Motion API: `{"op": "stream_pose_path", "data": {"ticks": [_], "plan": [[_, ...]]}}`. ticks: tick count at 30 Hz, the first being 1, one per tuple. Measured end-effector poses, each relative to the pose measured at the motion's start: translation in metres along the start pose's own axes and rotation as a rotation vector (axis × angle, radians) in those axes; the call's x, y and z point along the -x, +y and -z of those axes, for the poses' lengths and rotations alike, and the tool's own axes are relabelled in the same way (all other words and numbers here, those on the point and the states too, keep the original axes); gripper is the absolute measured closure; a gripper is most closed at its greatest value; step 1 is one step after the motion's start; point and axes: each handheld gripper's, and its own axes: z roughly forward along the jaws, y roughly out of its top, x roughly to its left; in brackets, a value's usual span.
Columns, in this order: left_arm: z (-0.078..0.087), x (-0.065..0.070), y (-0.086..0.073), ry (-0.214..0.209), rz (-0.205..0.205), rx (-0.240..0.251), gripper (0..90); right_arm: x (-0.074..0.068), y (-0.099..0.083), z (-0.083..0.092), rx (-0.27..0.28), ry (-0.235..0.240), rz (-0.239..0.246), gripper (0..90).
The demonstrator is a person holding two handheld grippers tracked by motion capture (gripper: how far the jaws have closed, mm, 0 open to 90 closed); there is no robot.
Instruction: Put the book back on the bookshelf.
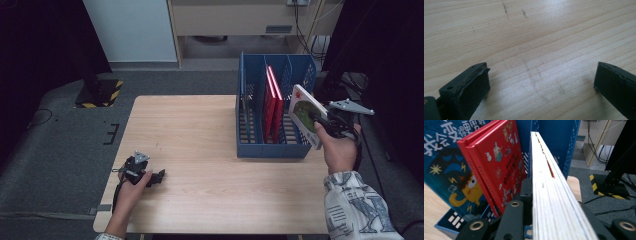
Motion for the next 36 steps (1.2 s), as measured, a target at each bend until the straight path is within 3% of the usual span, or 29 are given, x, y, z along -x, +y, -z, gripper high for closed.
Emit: {"op": "stream_pose_path", "data": {"ticks": [19, 36], "plan": [[-0.001, 0.000, 0.001, -0.003, -0.005, 0.000, 0.0, 0.003, 0.004, -0.038, -0.006, -0.035, -0.030, 75.5], [-0.001, -0.001, 0.001, -0.006, -0.012, -0.006, 0.0, 0.009, -0.003, -0.072, -0.038, -0.066, -0.057, 75.5]]}}
